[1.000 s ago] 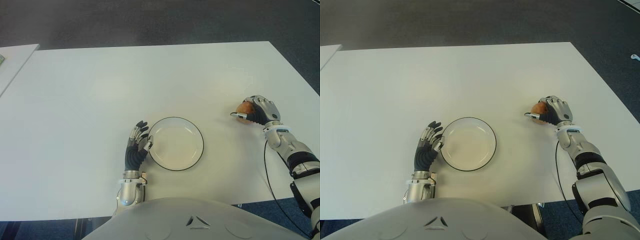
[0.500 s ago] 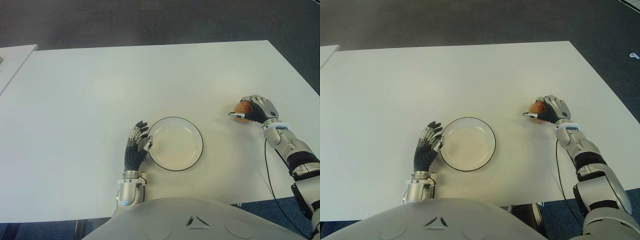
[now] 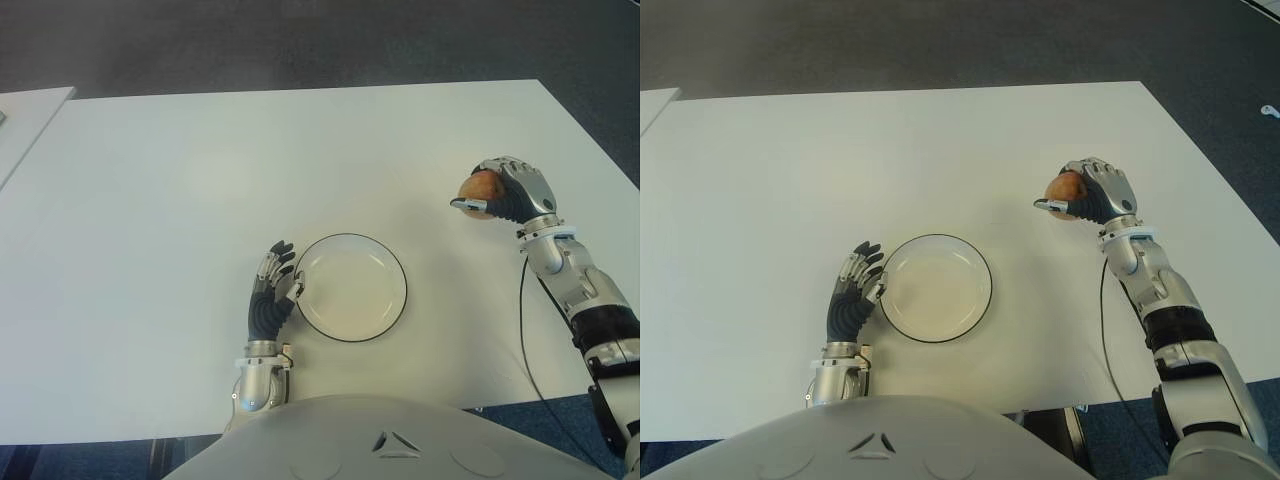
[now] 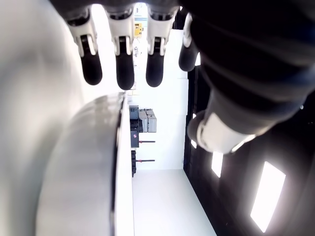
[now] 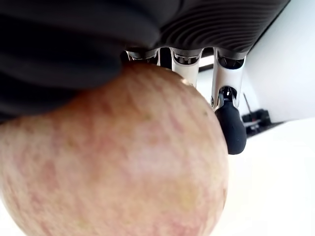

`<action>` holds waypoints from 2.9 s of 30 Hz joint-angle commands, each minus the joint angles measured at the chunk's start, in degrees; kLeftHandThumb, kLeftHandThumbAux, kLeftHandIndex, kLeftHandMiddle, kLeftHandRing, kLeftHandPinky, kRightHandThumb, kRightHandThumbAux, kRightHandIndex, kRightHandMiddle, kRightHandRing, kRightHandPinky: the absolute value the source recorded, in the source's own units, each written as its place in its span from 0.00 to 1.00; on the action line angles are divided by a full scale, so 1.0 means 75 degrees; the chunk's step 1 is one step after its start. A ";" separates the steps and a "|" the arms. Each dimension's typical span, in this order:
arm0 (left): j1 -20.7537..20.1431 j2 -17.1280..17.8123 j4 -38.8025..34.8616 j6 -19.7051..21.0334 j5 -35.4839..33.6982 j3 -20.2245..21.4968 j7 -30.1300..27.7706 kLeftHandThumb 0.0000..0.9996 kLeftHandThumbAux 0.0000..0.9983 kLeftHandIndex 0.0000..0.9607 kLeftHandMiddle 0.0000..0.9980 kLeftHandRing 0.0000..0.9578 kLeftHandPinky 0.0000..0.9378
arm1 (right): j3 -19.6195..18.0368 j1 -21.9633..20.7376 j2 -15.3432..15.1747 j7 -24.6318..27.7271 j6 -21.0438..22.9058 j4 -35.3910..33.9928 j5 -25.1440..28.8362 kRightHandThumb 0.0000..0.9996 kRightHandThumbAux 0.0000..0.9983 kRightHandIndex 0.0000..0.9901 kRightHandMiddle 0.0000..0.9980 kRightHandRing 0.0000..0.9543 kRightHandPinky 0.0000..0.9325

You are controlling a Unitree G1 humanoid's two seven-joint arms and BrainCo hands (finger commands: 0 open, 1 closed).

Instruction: Put the apples into the plate.

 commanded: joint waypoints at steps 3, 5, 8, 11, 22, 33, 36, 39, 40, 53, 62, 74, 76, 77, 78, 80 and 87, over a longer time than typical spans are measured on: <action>-0.0045 -0.0103 0.0253 0.0148 0.0087 0.0101 0.0021 0.18 0.73 0.15 0.20 0.23 0.27 | -0.0498 0.0662 0.0230 0.0594 0.0563 -0.1894 0.0143 0.72 0.71 0.45 0.85 0.88 0.90; -0.0052 -0.0107 0.0257 0.0165 0.0084 0.0100 0.0012 0.18 0.73 0.15 0.20 0.23 0.26 | -0.0572 0.0758 0.0285 0.0718 0.0625 -0.2161 0.0129 0.72 0.71 0.45 0.85 0.88 0.91; -0.0050 -0.0108 0.0288 0.0136 0.0123 0.0100 0.0036 0.18 0.73 0.15 0.19 0.22 0.25 | -0.0558 0.0954 0.0428 0.0854 0.0538 -0.2681 0.0047 0.72 0.71 0.45 0.85 0.89 0.92; -0.0051 -0.0120 0.0331 0.0111 0.0161 0.0094 0.0058 0.18 0.72 0.15 0.19 0.21 0.24 | -0.0502 0.1153 0.0595 0.0946 0.0498 -0.3091 -0.0068 0.72 0.71 0.45 0.86 0.90 0.93; -0.0146 -0.0166 0.0461 0.0008 0.0237 0.0140 0.0088 0.17 0.71 0.15 0.19 0.22 0.26 | -0.0107 0.1706 0.1097 0.1750 0.0003 -0.4570 -0.0131 0.72 0.71 0.44 0.87 0.90 0.90; -0.0133 -0.0195 0.0350 0.0153 0.0252 0.0143 0.0075 0.18 0.71 0.15 0.19 0.21 0.24 | 0.0694 0.1776 0.1477 0.1916 -0.0771 -0.4676 -0.0992 0.71 0.72 0.44 0.85 0.87 0.88; -0.0141 -0.0202 0.0349 0.0151 0.0271 0.0141 0.0089 0.18 0.71 0.15 0.19 0.21 0.24 | 0.0918 0.1835 0.1650 0.1878 -0.0836 -0.4694 -0.1335 0.71 0.72 0.44 0.85 0.88 0.88; -0.0153 -0.0188 0.0350 0.0160 0.0273 0.0140 0.0071 0.18 0.70 0.15 0.18 0.20 0.23 | 0.1053 0.1926 0.1759 0.1846 -0.0896 -0.4755 -0.1563 0.71 0.72 0.44 0.85 0.89 0.88; -0.0161 -0.0184 0.0354 0.0167 0.0274 0.0138 0.0064 0.18 0.70 0.15 0.17 0.19 0.21 | 0.1077 0.1944 0.1785 0.1838 -0.0912 -0.4764 -0.1616 0.71 0.72 0.44 0.85 0.89 0.89; -0.0266 -0.0168 0.0422 0.0209 0.0331 0.0116 0.0078 0.17 0.71 0.12 0.14 0.16 0.19 | 0.1615 0.1697 0.1803 0.1654 -0.1874 -0.4193 -0.2094 0.71 0.72 0.44 0.85 0.88 0.88; -0.0209 -0.0334 0.0301 0.0340 0.0354 0.0090 0.0228 0.15 0.73 0.14 0.17 0.21 0.26 | 0.1739 0.1773 0.1793 0.1730 -0.2131 -0.3840 -0.2237 0.71 0.72 0.44 0.85 0.88 0.86; 0.0062 -0.0488 -0.0432 0.0981 0.0280 -0.0154 0.0413 0.14 0.72 0.13 0.21 0.25 0.29 | 0.1895 0.1729 0.1874 0.1398 -0.2154 -0.3446 -0.2601 0.71 0.72 0.44 0.86 0.90 0.91; 0.0097 -0.0464 -0.0511 0.1057 0.0243 -0.0179 0.0394 0.14 0.72 0.13 0.21 0.25 0.29 | 0.1877 0.1720 0.1876 0.1324 -0.2156 -0.3428 -0.2648 0.71 0.72 0.44 0.86 0.90 0.91; 0.0104 -0.0458 -0.0533 0.1073 0.0231 -0.0188 0.0390 0.13 0.72 0.13 0.21 0.25 0.29 | 0.1869 0.1714 0.1873 0.1292 -0.2160 -0.3422 -0.2665 0.71 0.72 0.44 0.86 0.89 0.87; 0.0110 -0.0450 -0.0560 0.1096 0.0254 -0.0195 0.0401 0.13 0.72 0.13 0.21 0.25 0.29 | 0.1857 0.1702 0.1860 0.1249 -0.2174 -0.3423 -0.2692 0.71 0.72 0.44 0.85 0.88 0.86; 0.0115 -0.0434 -0.0609 0.1168 0.0290 -0.0195 0.0413 0.13 0.72 0.13 0.21 0.25 0.27 | 0.1846 0.1683 0.1838 0.1225 -0.2166 -0.3433 -0.2735 0.71 0.72 0.44 0.81 0.82 0.76; 0.0094 -0.0413 -0.0653 0.1332 0.0310 -0.0183 0.0404 0.14 0.73 0.13 0.19 0.22 0.24 | 0.1833 0.1688 0.1764 0.1566 -0.1788 -0.3667 -0.3011 0.43 0.59 0.28 0.22 0.18 0.17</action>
